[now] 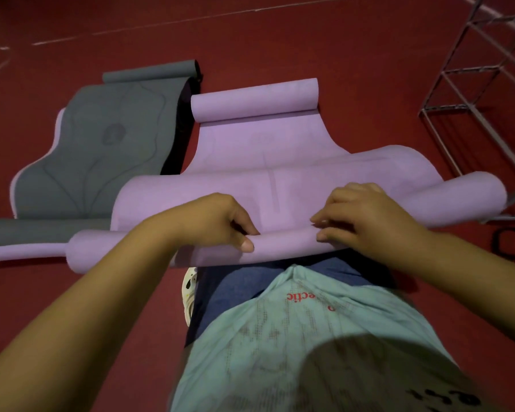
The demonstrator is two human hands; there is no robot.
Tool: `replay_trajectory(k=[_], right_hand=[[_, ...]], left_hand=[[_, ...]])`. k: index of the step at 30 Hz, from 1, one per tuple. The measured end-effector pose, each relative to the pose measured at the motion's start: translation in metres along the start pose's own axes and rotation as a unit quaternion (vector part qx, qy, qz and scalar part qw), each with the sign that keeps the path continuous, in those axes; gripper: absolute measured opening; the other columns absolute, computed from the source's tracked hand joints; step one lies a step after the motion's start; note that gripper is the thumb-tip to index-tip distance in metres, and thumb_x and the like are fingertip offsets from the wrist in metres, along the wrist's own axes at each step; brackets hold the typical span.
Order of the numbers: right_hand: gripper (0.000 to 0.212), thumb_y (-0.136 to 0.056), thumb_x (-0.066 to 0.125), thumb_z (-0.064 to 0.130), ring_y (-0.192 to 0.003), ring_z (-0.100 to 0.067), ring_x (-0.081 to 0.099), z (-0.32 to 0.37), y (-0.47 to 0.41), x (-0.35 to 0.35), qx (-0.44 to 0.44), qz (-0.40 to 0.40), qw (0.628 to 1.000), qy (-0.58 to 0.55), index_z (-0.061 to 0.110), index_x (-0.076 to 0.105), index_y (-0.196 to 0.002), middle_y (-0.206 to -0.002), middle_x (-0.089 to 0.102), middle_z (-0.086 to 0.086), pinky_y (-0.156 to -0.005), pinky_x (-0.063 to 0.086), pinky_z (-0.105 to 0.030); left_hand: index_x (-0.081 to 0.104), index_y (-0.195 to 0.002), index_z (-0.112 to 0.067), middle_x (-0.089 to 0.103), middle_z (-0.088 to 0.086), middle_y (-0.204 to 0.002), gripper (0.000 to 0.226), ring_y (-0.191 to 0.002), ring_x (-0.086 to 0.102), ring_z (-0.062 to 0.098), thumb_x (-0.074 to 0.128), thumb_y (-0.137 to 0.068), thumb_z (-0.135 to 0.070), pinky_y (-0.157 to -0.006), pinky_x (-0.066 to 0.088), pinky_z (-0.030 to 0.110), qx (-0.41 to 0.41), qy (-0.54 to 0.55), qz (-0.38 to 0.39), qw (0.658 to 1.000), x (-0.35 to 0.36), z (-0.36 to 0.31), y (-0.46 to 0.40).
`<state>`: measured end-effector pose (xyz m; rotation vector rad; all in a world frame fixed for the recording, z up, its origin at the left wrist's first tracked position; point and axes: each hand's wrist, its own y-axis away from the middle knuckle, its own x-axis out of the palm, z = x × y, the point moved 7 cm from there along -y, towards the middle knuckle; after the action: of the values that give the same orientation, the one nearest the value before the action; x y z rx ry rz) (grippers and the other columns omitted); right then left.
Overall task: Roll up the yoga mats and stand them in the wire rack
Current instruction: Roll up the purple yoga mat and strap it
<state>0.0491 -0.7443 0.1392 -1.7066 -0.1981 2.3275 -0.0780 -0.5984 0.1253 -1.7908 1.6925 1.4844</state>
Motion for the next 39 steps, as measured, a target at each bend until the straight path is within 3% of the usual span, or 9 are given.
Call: replay_trajectory(k=[3,5,10,17,21,25,30,35,39], right_hand=[[0.024,-0.082,0.055,0.034,-0.075,-0.023,0.062,0.019,0.015,0.001,-0.029,-0.034,0.998,0.033,0.019,0.072,-0.084,-0.085,0.068,0.003,-0.064,0.051,-0.032],[0.020,-0.075,0.073,0.032,-0.077,-0.024,0.066,0.019,0.021,0.006,-0.013,-0.027,0.999,0.035,0.016,0.073,-0.088,-0.089,0.071,0.002,-0.061,0.056,-0.032],[0.039,-0.056,0.086,0.039,-0.073,-0.020,0.069,0.005,0.011,0.010,0.011,0.004,1.000,0.022,0.019,0.075,-0.088,-0.086,0.072,0.004,-0.059,0.054,-0.025],[0.041,-0.071,0.079,0.041,-0.097,-0.009,0.062,-0.016,-0.009,0.010,0.083,0.077,0.991,-0.072,0.026,0.072,-0.108,-0.105,0.069,0.011,-0.081,0.045,-0.023],[0.041,-0.069,0.080,0.039,-0.092,-0.004,0.060,-0.025,-0.016,0.012,0.120,0.119,0.980,-0.102,0.029,0.072,-0.107,-0.099,0.068,0.014,-0.077,0.042,-0.015],[0.038,-0.069,0.081,0.036,-0.094,-0.004,0.061,-0.028,-0.022,0.014,0.153,0.151,0.968,-0.126,0.030,0.073,-0.106,-0.100,0.070,0.013,-0.081,0.044,-0.017],[0.038,-0.073,0.079,0.034,-0.096,-0.002,0.060,-0.031,-0.029,0.013,0.154,0.165,0.967,-0.119,0.029,0.071,-0.110,-0.103,0.068,0.013,-0.080,0.041,-0.013],[0.032,-0.068,0.077,0.037,-0.087,-0.021,0.066,-0.012,-0.023,-0.012,0.043,-0.007,0.999,-0.027,0.018,0.073,-0.094,-0.095,0.071,0.003,-0.078,0.049,-0.030],[0.045,-0.054,0.088,0.031,-0.080,-0.026,0.067,-0.005,-0.010,0.001,0.018,-0.017,0.997,0.068,0.017,0.069,-0.093,-0.092,0.070,0.000,-0.069,0.054,-0.040]], left_hand=[[0.074,-0.105,-0.020,0.072,-0.013,-0.098,0.030,-0.079,0.062,-0.011,0.079,-0.075,-0.018,-0.082,0.045,0.005,-0.011,0.052,0.024,0.998,0.000,0.004,-0.005],[0.074,-0.105,-0.019,0.072,-0.013,-0.097,0.030,-0.073,0.059,-0.015,0.078,-0.076,-0.018,-0.077,0.042,0.001,-0.014,0.062,0.033,0.997,0.000,0.005,-0.007],[0.072,-0.099,-0.024,0.071,-0.018,-0.094,0.022,-0.086,0.063,-0.005,0.077,-0.078,-0.020,-0.079,0.045,0.006,0.002,0.066,0.035,0.997,-0.004,0.004,-0.006],[0.073,-0.081,-0.019,0.059,-0.009,-0.078,0.013,-0.072,0.057,0.011,0.076,-0.074,-0.030,-0.066,0.048,0.019,0.138,-0.116,-0.220,0.959,-0.018,-0.007,0.022],[0.073,-0.076,-0.021,0.067,-0.002,-0.071,0.023,-0.059,0.064,0.024,0.060,-0.073,-0.040,-0.049,0.049,0.026,0.137,-0.236,-0.277,0.922,-0.007,-0.024,0.041],[0.069,-0.071,-0.014,0.068,0.003,-0.068,0.037,-0.053,0.062,0.028,0.090,-0.047,-0.033,-0.041,0.048,0.030,0.098,-0.294,-0.243,0.919,0.009,-0.017,0.036],[0.072,-0.071,-0.018,0.067,0.000,-0.065,0.016,-0.054,0.063,0.024,0.070,-0.060,-0.029,-0.044,0.047,0.025,0.101,-0.251,-0.226,0.936,-0.004,-0.010,0.024],[0.073,-0.102,-0.024,0.072,-0.004,-0.100,0.025,-0.093,0.063,0.018,0.071,-0.080,-0.034,-0.077,0.046,0.026,0.064,-0.168,-0.148,0.972,-0.022,-0.004,0.009],[0.071,-0.111,-0.025,0.070,-0.008,-0.105,0.031,-0.093,0.059,0.010,0.072,-0.081,-0.032,-0.074,0.037,0.020,0.021,-0.139,-0.079,0.987,-0.027,0.001,-0.006]])
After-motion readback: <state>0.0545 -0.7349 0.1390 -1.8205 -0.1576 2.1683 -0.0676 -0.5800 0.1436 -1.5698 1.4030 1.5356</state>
